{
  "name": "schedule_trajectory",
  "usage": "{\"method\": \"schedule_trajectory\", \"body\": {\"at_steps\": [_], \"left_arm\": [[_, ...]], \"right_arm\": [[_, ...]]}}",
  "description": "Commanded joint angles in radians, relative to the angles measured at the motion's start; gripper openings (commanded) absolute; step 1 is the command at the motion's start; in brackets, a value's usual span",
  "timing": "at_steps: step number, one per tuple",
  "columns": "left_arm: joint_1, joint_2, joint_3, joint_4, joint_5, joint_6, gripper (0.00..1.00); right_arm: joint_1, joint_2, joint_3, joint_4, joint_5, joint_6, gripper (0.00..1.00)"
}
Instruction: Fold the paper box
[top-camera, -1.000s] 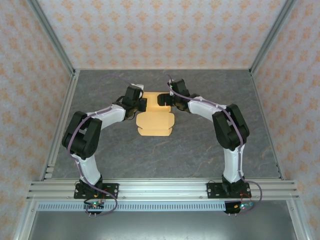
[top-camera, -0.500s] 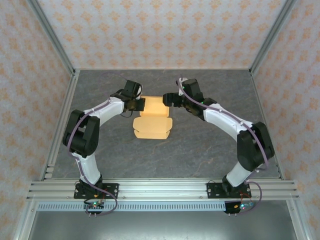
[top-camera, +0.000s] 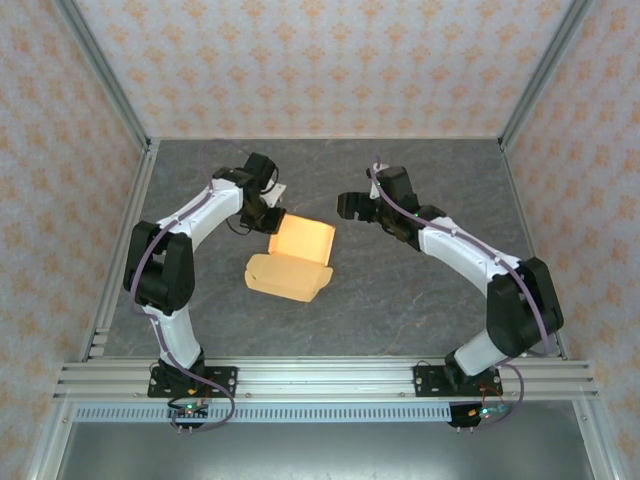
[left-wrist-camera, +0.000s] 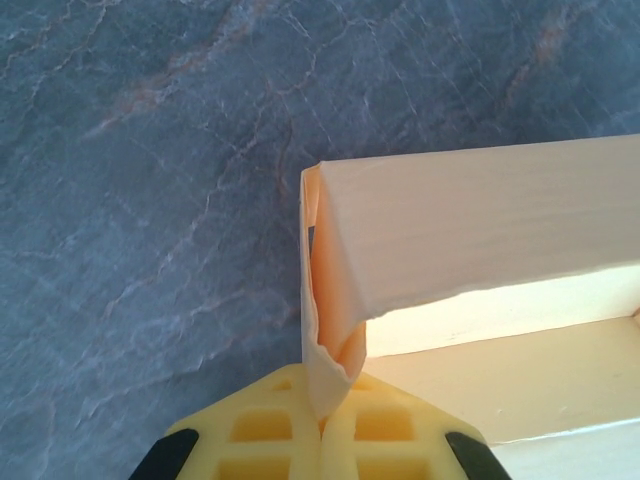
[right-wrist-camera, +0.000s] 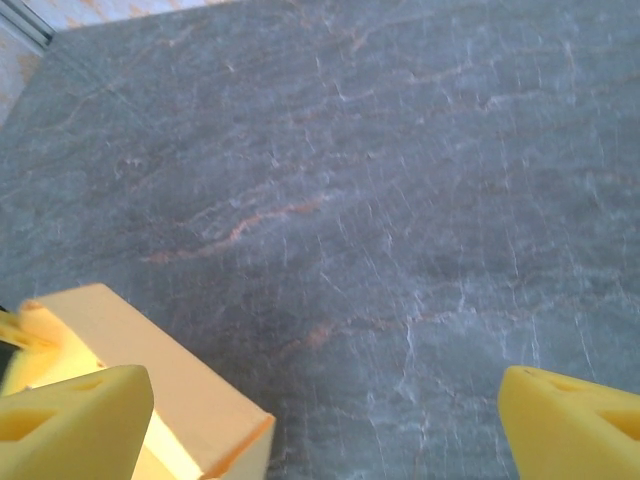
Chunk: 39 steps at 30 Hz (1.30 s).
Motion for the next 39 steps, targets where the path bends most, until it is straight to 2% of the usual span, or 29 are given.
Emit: {"method": "schedule_trajectory", "body": {"at_steps": [1,6,13,18,22,32,39], "left_arm": [[-0.009,0.002,0.073,-0.21,-0.03,0.083,0.0],[-0.024,0.086,0.159,-0.352,-0.117,0.113,0.0],[-0.086,0.229,0.296,-0.489,-0.167,0.186,0.0],[-0.113,0.338,0.401,-0.556,-0.24,0.203,0.0],[-0.135,0.423,0.5,-0.601,-0.256,0.21,0.0],[-0.158,0.547,0.624,-0.605,-0.28,0.156,0.02],[-0.2,0.563,0.568,-0.538,-0.28,0.092,0.05]], "right_arm": [[-0.002,-0.065,-0.038,-0.004,0.033,0.025,0.9],[-0.002,-0.083,-0.078,-0.02,0.045,0.018,0.89],[-0.001,-0.09,-0.118,-0.015,0.052,0.023,0.89],[-0.002,-0.097,-0.132,-0.028,0.079,0.017,0.89],[-0.002,-0.094,-0.137,-0.049,0.091,0.011,0.89],[-0.002,-0.09,-0.158,-0.054,0.11,0.01,0.89],[-0.001,-0.08,-0.154,-0.062,0.107,0.0,0.89]]}}
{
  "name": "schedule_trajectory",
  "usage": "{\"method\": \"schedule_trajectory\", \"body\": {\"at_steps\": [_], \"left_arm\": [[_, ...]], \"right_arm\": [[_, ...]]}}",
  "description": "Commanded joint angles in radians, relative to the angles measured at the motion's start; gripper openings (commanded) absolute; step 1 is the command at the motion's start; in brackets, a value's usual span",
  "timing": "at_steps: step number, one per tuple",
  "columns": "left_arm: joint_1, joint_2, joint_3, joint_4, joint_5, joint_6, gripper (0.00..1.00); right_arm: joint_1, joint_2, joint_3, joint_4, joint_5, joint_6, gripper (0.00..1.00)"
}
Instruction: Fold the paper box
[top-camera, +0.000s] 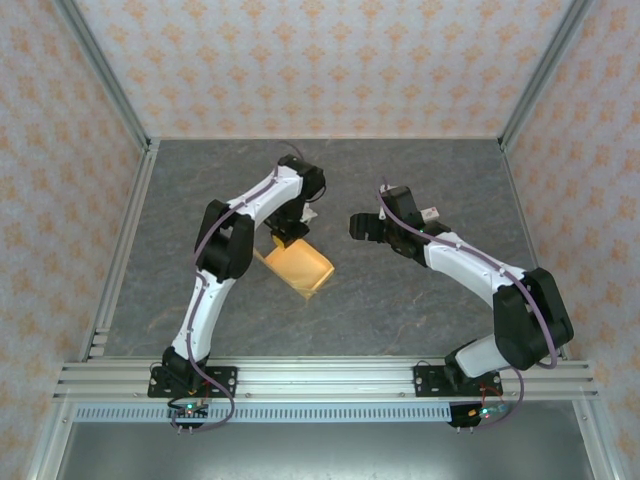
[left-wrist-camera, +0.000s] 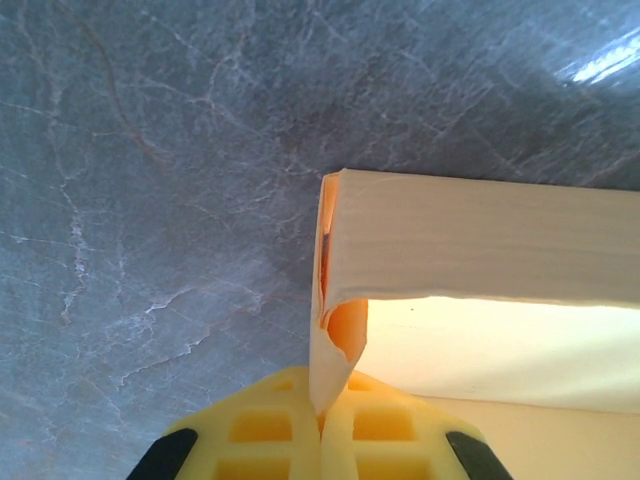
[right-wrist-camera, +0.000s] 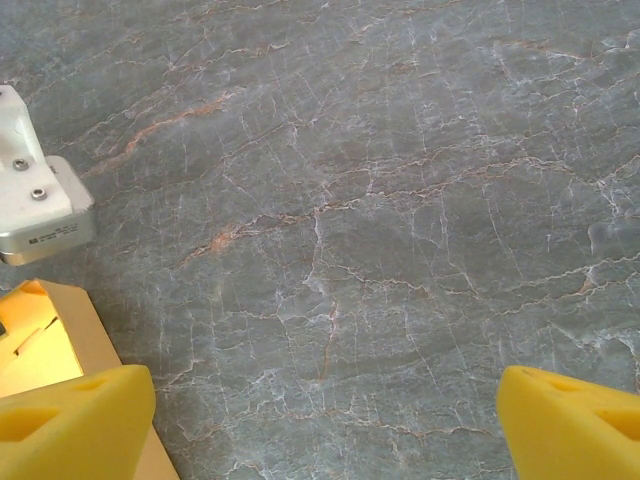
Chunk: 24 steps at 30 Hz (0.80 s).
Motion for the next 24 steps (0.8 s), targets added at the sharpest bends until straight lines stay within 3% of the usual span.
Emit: {"method": "schedule_trajectory", "body": {"at_steps": [1,14,24], "left_arm": [[-0.021,0.03,-0.048,0.068,-0.019,-0.061,0.05],[-0.073,0.037,-0.196,0.256,-0.098,-0.207,0.04],[-0.136,0.071,-0.202,0.277,-0.265,-0.265,0.03]], "right_arm": [[-0.003,-0.01,-0.006,-0.018,0.023,-0.007,0.89],[-0.002,-0.003,-0.021,-0.004,-0.003,0.01,0.89],[-0.002,-0.009,-0.034,-0.003,-0.008,0.022,0.89]]}}
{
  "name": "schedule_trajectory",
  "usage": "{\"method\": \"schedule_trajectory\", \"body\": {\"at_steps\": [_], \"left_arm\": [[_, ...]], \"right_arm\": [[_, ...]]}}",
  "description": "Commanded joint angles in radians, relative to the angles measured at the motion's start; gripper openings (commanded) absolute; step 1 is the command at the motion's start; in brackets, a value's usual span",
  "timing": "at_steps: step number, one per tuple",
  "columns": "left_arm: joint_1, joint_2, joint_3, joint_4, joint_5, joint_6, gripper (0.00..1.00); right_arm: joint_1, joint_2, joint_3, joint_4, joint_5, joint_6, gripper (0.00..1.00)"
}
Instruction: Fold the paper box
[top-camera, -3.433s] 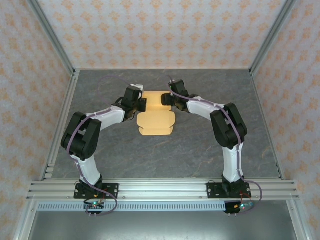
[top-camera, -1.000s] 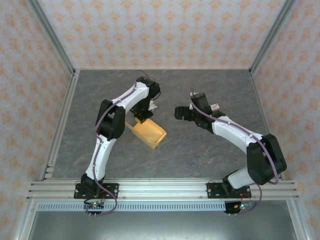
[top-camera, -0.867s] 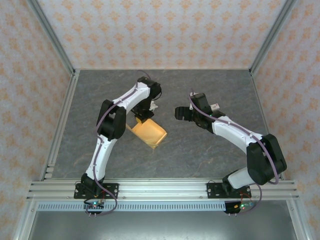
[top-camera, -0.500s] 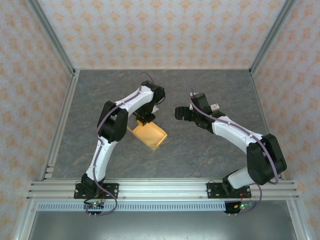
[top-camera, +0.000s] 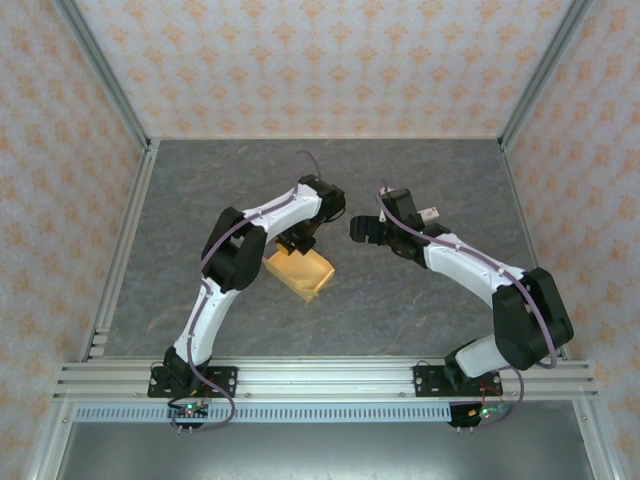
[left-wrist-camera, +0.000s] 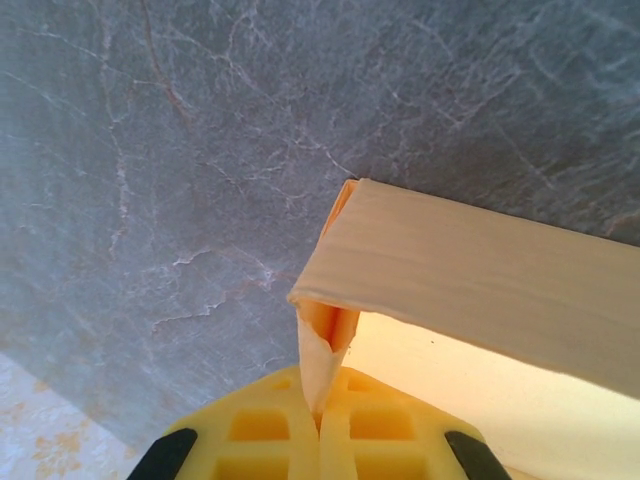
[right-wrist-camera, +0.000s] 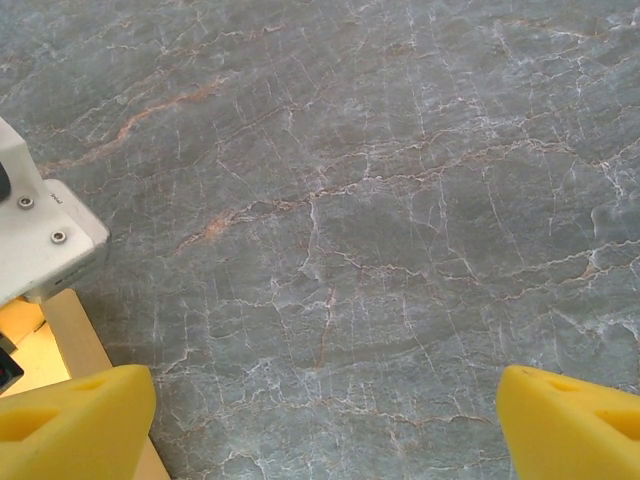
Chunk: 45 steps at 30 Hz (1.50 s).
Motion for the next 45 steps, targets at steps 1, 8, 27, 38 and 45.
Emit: {"method": "schedule_trajectory", "body": {"at_steps": [1,8,27,38,45], "left_arm": [[-0.003,0.102,-0.046,0.191,-0.002,-0.026,0.03],[0.001,0.044,0.072,0.161,0.041,0.239,0.02],[-0.058,0.089,0.269,0.095,0.07,0.748,0.03],[-0.135,0.164,0.336,0.137,-0.056,0.963,0.11],[-0.144,0.165,0.371,0.129,-0.035,0.955,0.33]], "right_arm": [[-0.002,-0.012,-0.015,-0.008,0.0,0.012,0.89],[-0.016,-0.056,0.003,-0.107,0.098,0.002,0.89],[-0.152,-0.136,0.026,-0.288,0.226,0.027,0.89],[-0.204,-0.191,0.015,-0.323,0.236,0.045,0.89],[-0.203,-0.189,0.02,-0.324,0.225,0.048,0.89]]}}
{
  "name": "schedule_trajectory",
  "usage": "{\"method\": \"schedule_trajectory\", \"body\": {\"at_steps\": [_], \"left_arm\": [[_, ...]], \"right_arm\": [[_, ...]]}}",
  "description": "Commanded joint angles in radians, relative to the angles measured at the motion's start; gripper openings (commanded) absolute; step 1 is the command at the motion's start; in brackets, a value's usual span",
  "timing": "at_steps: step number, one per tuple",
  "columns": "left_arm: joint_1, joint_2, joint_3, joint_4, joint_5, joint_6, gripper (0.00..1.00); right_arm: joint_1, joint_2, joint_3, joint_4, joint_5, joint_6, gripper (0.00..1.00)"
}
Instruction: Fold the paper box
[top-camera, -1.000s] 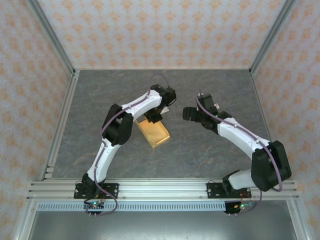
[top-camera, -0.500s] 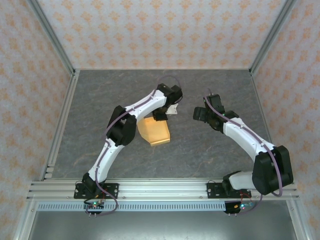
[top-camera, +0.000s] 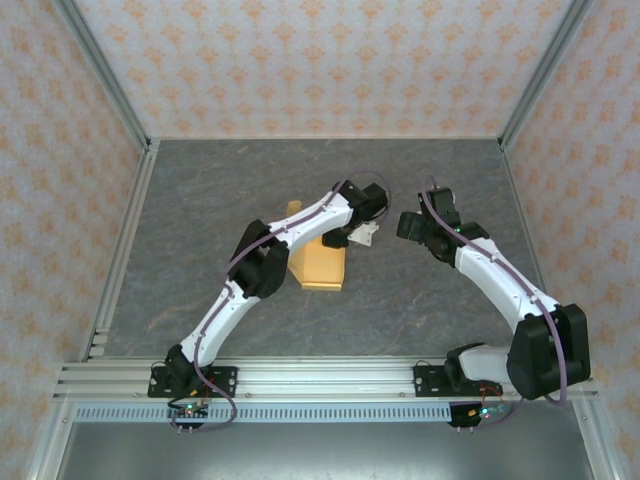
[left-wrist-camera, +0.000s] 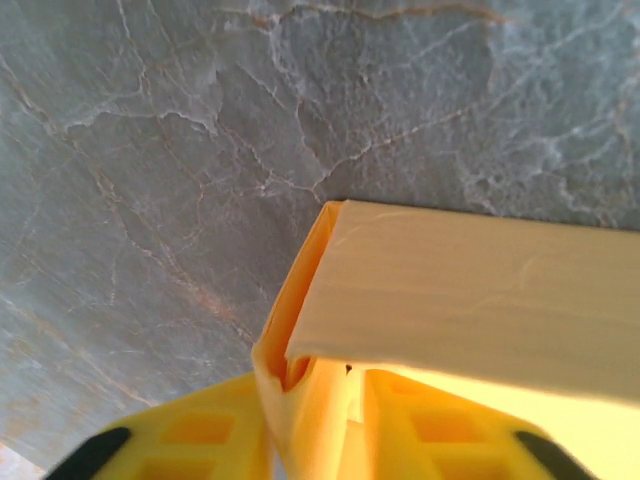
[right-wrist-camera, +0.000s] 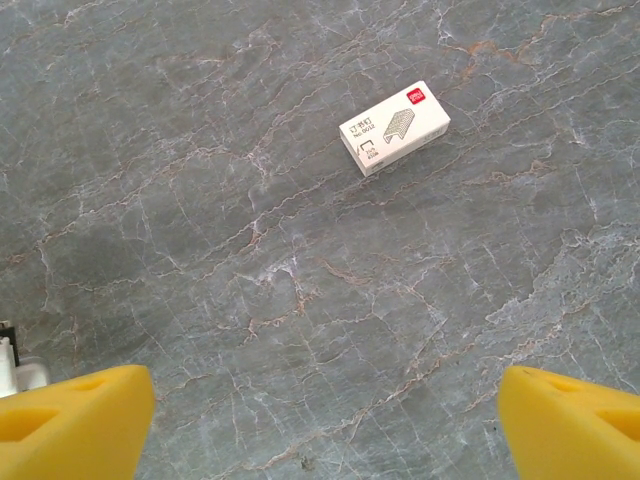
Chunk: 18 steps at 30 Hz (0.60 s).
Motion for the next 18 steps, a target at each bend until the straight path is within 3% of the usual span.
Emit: {"method": "schedule_trajectory", "body": {"at_steps": [1,16,18], "left_arm": [[-0.002,-0.007,0.027,-0.009,-0.017,0.015,0.34],[0.018,-0.086,0.025,-0.004,0.004,-0.072,0.58],[0.024,-0.104,0.024,-0.007,0.026,-0.09,0.67]], "right_arm": [[-0.002,-0.011,0.02,-0.025,0.019,0.018,0.89],[-0.001,-0.017,0.006,-0.016,-0.013,0.025,0.89],[-0.002,-0.022,0.006,-0.015,-0.017,0.025,0.89]]}}
